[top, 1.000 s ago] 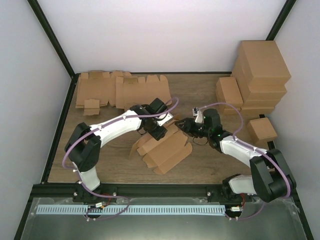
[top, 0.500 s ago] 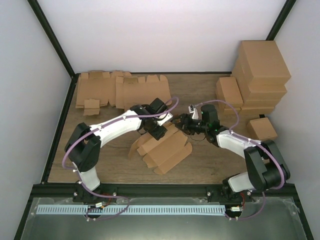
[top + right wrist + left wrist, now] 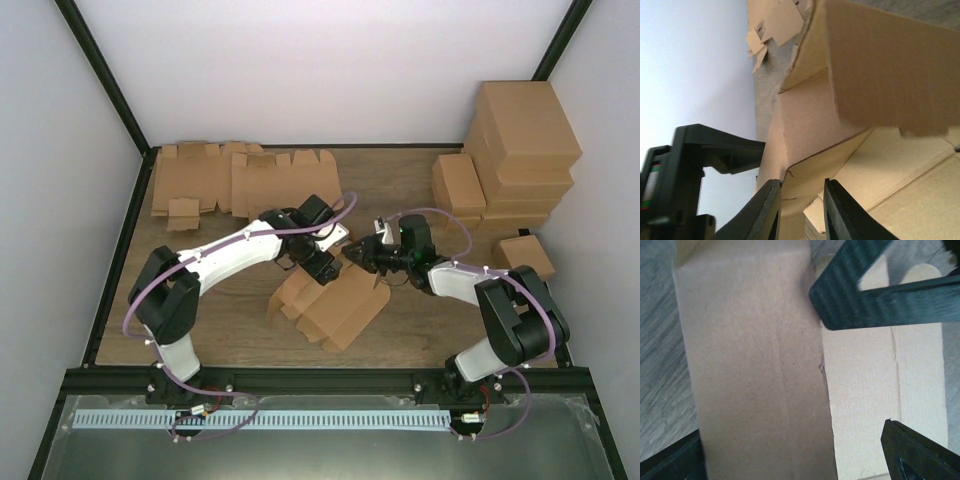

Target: Fold the paper box

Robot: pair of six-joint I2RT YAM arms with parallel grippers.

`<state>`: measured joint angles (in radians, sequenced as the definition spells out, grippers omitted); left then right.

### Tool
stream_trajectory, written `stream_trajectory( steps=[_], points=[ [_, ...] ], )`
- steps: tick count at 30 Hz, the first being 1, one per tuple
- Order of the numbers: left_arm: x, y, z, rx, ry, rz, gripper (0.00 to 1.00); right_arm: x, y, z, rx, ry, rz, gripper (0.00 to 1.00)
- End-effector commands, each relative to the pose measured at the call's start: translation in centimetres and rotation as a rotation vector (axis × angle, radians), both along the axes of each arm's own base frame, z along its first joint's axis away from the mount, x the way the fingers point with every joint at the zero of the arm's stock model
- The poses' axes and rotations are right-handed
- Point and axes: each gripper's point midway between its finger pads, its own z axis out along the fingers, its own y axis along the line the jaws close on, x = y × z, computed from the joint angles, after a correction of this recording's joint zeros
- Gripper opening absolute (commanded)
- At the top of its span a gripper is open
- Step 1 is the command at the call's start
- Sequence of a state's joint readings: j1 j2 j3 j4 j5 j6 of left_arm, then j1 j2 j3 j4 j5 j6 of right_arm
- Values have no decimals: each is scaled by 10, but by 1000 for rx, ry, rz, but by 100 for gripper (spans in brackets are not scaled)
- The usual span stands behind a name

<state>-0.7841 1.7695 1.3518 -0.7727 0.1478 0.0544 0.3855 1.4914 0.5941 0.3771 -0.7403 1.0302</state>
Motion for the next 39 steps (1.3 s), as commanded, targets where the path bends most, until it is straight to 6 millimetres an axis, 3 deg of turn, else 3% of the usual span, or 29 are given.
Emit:
stream_trajectory(
  steps=[1,10,22,30,39],
  points=[
    [1,-14,24,-120,13,-17,89,-1,-1,-9,-6,3,6,23],
    [10,-5,15,-106,38,30,73,-4,-2,-17,-16,11,10,22],
    [16,4,8,-37,20,53,50,-3,-1,-11,-10,-4,13,23],
    [14,5,9,-26,10,48,49,-2,-8,4,-73,-90,3,33],
    [12,3,18,-41,10,37,50,13,-42,11,-383,-324,-44,35]
  ],
)
